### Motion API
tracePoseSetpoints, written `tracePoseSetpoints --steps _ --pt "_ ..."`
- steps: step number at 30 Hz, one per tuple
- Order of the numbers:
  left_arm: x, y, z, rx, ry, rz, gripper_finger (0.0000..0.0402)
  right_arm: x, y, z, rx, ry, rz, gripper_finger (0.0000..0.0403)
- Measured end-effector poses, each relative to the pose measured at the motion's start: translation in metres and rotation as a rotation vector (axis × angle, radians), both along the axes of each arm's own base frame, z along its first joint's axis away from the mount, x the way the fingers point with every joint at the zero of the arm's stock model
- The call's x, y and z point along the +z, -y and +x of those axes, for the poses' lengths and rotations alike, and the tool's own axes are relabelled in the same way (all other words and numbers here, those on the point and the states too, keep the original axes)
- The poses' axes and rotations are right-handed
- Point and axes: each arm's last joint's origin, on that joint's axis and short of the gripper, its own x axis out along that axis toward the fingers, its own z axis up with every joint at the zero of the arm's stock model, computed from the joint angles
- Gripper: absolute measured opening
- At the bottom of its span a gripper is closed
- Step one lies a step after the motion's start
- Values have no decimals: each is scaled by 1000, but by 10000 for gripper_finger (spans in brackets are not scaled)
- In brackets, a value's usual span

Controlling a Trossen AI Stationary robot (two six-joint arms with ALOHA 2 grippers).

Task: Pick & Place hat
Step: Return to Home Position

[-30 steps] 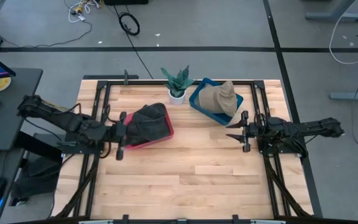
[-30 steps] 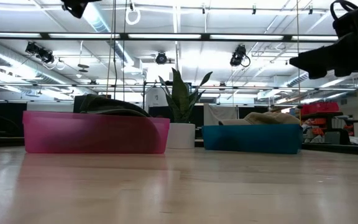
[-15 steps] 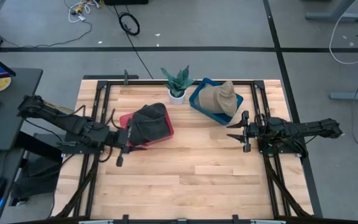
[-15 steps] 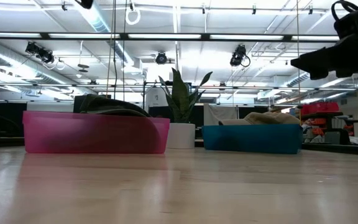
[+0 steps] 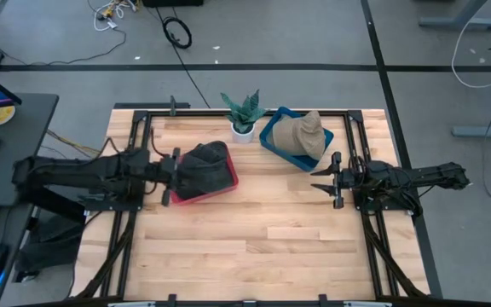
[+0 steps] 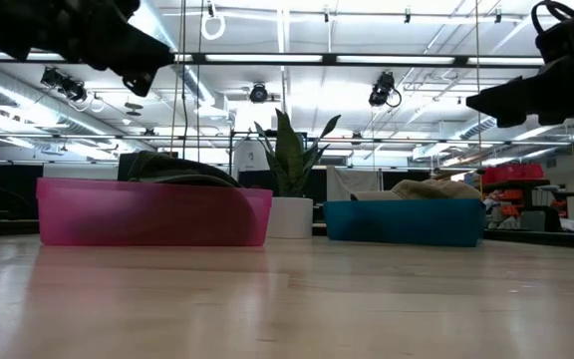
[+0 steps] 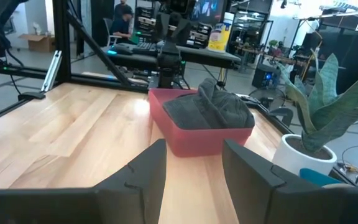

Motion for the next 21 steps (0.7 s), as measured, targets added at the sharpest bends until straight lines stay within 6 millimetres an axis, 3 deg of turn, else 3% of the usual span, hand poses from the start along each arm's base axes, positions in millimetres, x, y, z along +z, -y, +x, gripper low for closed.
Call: tracePoseSetpoints --steps 15,21 --pt "-47 -4 -48 161 95 28 67 -2 0 0 0 -20 24 159" --pt "-52 -3 -59 172 109 21 67 -2 0 0 1 -20 23 159"
